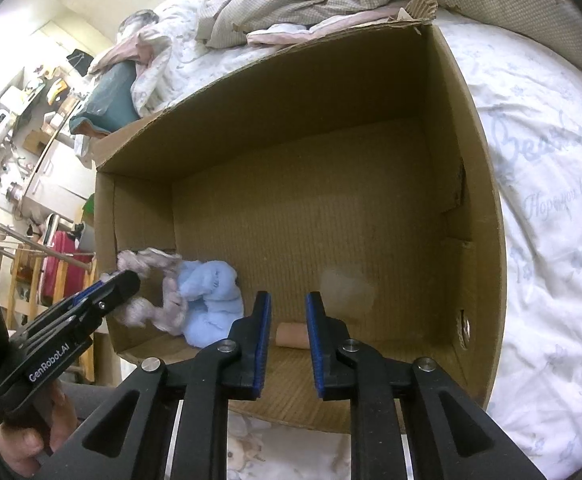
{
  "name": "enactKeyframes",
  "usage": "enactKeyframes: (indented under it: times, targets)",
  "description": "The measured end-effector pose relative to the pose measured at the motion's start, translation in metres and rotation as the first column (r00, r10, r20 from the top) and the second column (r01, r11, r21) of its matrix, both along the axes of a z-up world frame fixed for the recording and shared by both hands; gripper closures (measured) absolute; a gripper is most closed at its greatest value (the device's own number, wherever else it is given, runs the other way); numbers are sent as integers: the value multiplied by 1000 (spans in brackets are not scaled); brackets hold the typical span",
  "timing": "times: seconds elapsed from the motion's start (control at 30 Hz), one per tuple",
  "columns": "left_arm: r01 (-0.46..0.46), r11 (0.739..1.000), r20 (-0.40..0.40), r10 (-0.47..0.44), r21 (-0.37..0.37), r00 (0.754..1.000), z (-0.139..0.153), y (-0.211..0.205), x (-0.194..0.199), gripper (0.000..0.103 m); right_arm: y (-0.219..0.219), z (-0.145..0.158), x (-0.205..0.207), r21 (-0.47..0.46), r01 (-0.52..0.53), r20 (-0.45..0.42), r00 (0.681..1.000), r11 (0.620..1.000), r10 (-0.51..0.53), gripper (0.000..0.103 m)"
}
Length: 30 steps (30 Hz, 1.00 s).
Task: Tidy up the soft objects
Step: 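Open the left gripper to drop the scrunchie beside the plush toy, then raise the left gripper away from the box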
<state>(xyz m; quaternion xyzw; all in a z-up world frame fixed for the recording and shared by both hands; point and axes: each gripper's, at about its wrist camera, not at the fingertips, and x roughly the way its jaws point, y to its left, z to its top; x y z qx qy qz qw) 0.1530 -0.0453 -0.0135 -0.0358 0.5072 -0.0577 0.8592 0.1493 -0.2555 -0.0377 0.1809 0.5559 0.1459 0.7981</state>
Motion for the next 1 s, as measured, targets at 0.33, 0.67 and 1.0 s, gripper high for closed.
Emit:
enactKeyframes:
  times: [0.33, 0.67, 1.0]
  targets:
    - [-37, 999, 123, 32, 34, 992, 24, 4, -14, 34, -13, 12, -2, 32, 49, 38, 998, 998, -50, 30]
    - [-55, 997, 168, 45, 55, 985, 39, 8, -36, 34, -20, 26, -16, 26, 69, 75, 995, 997, -70, 30]
    - [-83, 995, 177, 73, 50, 981, 46, 19, -67, 34, -24, 34, -39, 14, 75, 84, 993, 997, -76, 30]
